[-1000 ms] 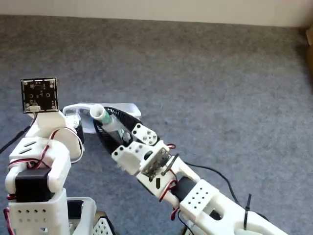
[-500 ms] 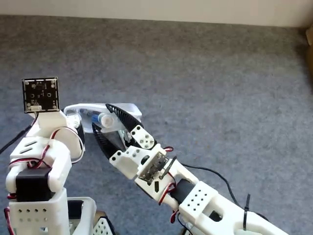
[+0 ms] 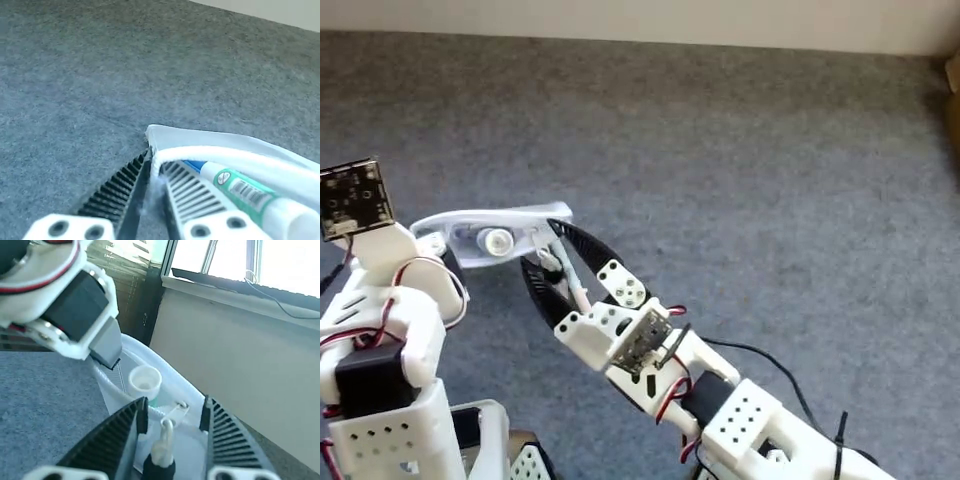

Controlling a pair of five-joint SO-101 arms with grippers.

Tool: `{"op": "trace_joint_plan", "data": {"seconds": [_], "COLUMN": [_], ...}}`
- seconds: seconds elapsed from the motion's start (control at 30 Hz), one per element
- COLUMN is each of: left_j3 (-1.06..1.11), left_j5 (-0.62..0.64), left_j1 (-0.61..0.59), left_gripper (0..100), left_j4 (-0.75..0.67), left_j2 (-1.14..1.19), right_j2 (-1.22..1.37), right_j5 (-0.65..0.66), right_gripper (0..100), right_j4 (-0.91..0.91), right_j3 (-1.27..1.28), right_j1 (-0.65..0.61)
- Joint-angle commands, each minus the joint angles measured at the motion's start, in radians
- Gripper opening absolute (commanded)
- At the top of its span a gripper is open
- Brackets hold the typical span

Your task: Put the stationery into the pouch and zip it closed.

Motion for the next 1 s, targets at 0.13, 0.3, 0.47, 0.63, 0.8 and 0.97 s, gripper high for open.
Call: {"op": "trace_joint_plan", "data": {"seconds": [0.13, 0.3, 0.47, 0.63, 0.8, 0.97], "left_j3": [-0.018, 0.027, -0.004, -0.002, 0.045, 0.030], "left_j5": [-0.057, -0.189, 0.057, 0.032, -0.233, 0.032], "left_j1": [0.053, 0.225, -0.084, -0.073, 0.209, -0.045], "left_gripper": [1, 1, 1, 1, 1, 1], "left_j4": [-0.035, -0.040, -0.072, -0.078, -0.083, -0.127], "left_j2": [0.001, -0.007, -0.007, -0.001, -0.005, -0.008], "right_j2": [-0.097, -0.101, -0.096, -0.096, -0.096, -0.096], "right_j5": [0.003, -0.183, -0.376, -0.417, -0.414, -0.414], "right_gripper": [16.2, 10.9, 8.8, 8.8, 8.8, 8.7], "right_j4": [0.065, 0.058, 0.065, 0.065, 0.065, 0.065], "right_j3": [-0.013, -0.024, -0.099, -0.107, -0.107, -0.107], "right_j1": [0.053, 0.168, 0.320, 0.354, 0.352, 0.352]}}
